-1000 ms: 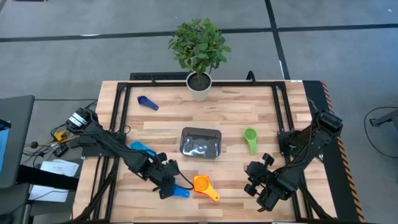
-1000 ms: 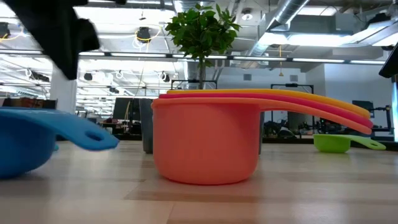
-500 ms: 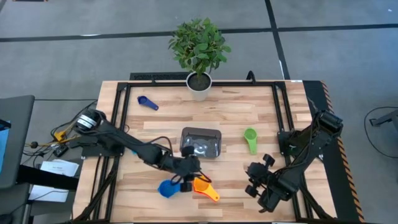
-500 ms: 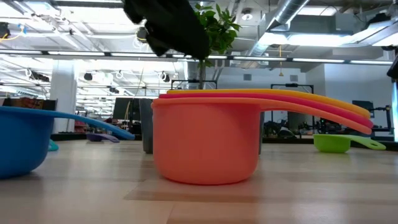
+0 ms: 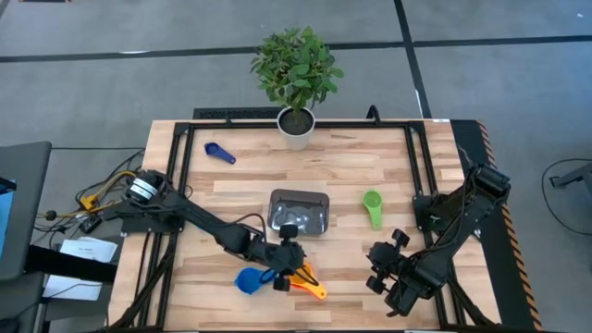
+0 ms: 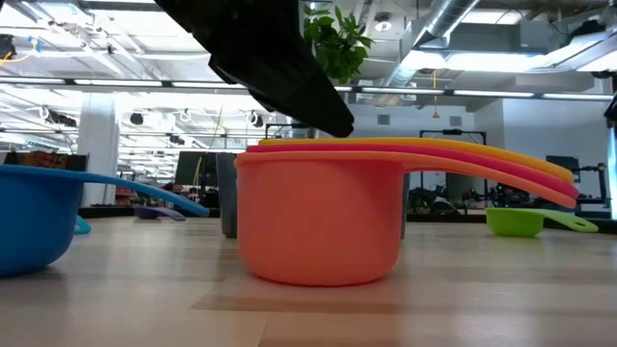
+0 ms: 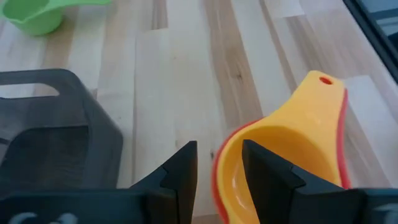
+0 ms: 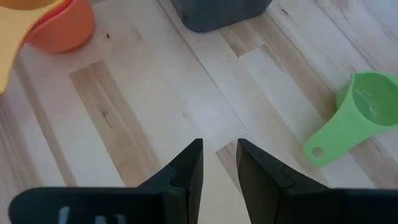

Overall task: Nest measuring cups in basket
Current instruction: Remove the yellow measuring cup from the red measuring cup

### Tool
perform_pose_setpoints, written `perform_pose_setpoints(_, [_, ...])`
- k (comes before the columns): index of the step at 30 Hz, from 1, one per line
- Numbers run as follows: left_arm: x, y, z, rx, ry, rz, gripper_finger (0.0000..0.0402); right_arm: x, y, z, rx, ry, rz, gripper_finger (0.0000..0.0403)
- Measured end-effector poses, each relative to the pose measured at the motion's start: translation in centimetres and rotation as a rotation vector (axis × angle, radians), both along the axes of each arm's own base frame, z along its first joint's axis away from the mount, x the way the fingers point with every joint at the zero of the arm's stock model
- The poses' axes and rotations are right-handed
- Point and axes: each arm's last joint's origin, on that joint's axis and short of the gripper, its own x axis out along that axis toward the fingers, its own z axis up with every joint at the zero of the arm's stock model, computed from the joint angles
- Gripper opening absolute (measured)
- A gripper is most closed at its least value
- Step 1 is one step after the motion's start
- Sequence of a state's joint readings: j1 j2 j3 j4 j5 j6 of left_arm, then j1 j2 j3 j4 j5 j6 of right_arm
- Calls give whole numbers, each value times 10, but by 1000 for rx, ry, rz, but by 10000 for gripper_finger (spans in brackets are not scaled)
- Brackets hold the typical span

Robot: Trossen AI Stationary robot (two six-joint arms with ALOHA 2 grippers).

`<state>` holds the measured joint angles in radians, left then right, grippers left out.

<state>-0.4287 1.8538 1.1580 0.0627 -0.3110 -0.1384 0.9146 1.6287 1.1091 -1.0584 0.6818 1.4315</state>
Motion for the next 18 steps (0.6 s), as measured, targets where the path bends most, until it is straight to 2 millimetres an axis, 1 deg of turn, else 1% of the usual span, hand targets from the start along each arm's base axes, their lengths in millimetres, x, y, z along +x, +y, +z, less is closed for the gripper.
perform_pose_setpoints(3, [0, 0, -1, 26, 5, -6, 116, 0, -1, 0, -17, -5, -1, 120])
perform_pose_setpoints(8, [2, -4, -19, 64, 41, -47, 109, 0, -1, 0, -22, -13, 0, 120])
perform_pose_setpoints(14, [2, -8, -22, 89, 36, -61, 96, 0, -2, 0, -28, -10, 0, 120])
perform_pose_setpoints(18, [1, -9, -22, 112, 31, -51, 75, 1, -3, 1, -36, -8, -4, 120])
